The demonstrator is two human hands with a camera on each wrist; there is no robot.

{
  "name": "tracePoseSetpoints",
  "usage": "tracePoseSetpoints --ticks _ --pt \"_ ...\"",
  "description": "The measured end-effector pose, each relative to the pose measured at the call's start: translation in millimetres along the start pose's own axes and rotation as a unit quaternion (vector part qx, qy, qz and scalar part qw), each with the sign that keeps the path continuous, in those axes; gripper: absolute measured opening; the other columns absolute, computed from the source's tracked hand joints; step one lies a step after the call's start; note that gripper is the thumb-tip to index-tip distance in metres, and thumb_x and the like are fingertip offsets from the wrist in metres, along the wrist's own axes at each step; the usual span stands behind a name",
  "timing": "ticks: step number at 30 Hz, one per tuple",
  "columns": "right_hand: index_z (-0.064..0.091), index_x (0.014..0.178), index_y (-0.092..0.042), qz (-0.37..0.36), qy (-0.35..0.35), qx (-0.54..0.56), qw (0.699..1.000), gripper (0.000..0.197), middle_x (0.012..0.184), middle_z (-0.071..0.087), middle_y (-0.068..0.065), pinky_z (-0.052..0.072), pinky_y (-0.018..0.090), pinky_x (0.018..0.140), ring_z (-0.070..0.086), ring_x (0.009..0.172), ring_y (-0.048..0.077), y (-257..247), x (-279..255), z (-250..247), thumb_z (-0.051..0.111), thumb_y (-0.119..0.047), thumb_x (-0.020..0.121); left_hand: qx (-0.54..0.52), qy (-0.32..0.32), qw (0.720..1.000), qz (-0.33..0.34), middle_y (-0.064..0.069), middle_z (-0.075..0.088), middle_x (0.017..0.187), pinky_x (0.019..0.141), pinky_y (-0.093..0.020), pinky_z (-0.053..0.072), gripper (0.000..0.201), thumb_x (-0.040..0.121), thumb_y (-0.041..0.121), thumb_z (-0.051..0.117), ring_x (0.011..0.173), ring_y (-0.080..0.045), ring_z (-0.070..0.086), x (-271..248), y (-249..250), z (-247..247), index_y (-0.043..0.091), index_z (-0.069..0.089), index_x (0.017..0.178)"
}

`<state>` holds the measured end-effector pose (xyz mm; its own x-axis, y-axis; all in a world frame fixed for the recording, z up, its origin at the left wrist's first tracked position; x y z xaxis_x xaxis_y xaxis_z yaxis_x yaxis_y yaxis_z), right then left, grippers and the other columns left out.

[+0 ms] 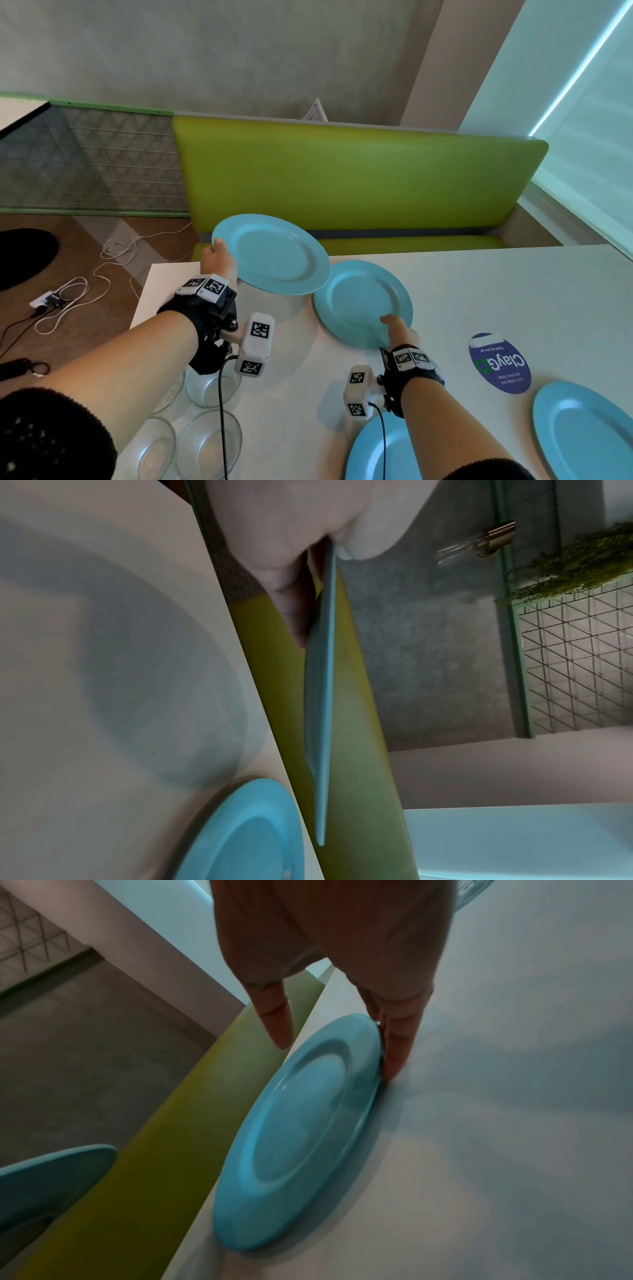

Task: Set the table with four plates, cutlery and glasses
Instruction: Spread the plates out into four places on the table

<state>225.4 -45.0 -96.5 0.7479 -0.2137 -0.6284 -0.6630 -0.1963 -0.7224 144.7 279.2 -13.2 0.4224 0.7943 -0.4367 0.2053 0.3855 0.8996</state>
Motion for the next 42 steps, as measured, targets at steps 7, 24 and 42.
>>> tracePoseSetpoints --ticks 7,24,42 --pt "0.056 0.120 -0.002 -0.003 0.010 -0.050 0.999 0.051 0.096 0.060 0.014 0.041 0.036 0.069 0.056 0.082 0.030 -2.6 -7.4 -5.6 0.064 -0.029 0.077 -0.003 -0.008 1.000 -0.001 -0.016 0.054 0.133 0.079 -0.038 0.047 0.044 0.102 0.031 0.028 0.112 -0.034 0.057 -13.5 3.4 1.4 0.008 0.044 0.136" --pt "0.042 0.122 0.002 -0.063 -0.115 0.222 0.966 0.025 0.087 0.052 0.018 0.052 0.041 0.052 0.054 0.068 0.030 -23.0 -103.2 -58.1 0.040 -0.008 0.100 0.076 -0.211 0.975 0.010 -0.018 0.055 0.130 0.097 -0.049 0.047 0.049 0.098 0.037 0.030 0.113 -0.038 0.056 -119.9 -24.4 71.4 0.004 0.047 0.131" --pt "0.039 0.134 0.007 -0.036 0.046 0.276 0.959 0.037 0.123 0.051 0.028 0.058 0.042 0.057 0.059 0.101 0.044 -31.2 60.7 -245.7 0.035 0.001 0.099 0.168 -0.260 0.950 -0.041 -0.013 0.051 0.106 0.033 -0.021 0.048 0.043 0.100 0.020 0.043 0.061 -0.021 0.054 -144.8 -63.8 195.4 0.003 0.037 0.138"
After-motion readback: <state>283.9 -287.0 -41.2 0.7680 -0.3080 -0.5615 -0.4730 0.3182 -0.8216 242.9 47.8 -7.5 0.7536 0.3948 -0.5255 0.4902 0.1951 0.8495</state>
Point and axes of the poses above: each hand's wrist, its own x-axis towards the middle knuckle, its own z-axis out of the palm, y = z × x, the point moved 4 cm from there along x, towards the middle knuckle
